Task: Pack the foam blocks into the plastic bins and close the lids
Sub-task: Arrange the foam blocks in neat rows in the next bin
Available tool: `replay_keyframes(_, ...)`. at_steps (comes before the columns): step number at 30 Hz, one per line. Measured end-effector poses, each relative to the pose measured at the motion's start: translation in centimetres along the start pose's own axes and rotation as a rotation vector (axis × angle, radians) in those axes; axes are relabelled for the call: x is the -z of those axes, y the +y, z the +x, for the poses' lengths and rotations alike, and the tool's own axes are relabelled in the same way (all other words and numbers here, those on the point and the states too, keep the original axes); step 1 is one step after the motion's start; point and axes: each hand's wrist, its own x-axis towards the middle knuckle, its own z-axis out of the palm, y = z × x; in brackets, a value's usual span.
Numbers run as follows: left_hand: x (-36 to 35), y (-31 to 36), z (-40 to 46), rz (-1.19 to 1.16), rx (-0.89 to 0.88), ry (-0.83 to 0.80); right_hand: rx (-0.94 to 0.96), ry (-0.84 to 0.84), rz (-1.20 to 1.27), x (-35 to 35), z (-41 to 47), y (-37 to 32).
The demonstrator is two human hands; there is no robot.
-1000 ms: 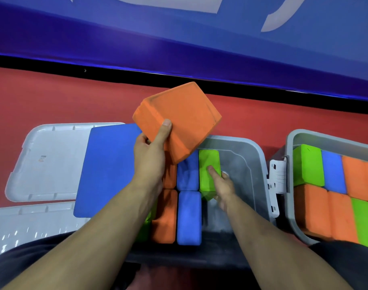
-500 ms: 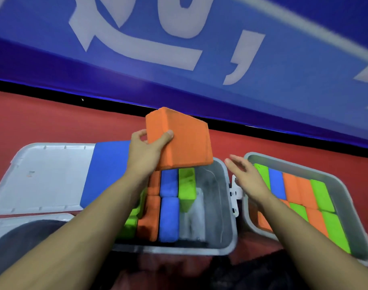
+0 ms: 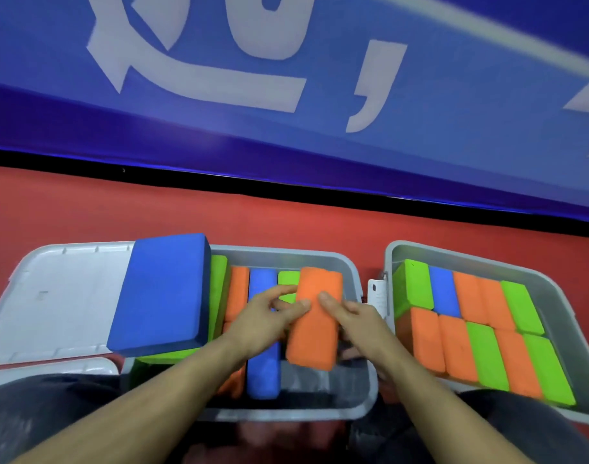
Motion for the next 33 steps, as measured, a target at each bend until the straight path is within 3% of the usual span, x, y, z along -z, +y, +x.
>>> replay_keyframes(8,-2.6,-1.3,0.6,-0.078,0.068,-0.155,0.000,0.092,-0.145,1.7,0.3,2.7)
replay_keyframes(17,-1.7,-1.1,1.5,-0.184,0.009,-0.107,0.021,0.089,-0.174,3.1,0.3,0.9)
replay_keyframes(33,-0.6,-3.9,1.6,-0.070,0.170,-0.063,-0.125,-0.086,-0.201,-0.7,2.3,3.2)
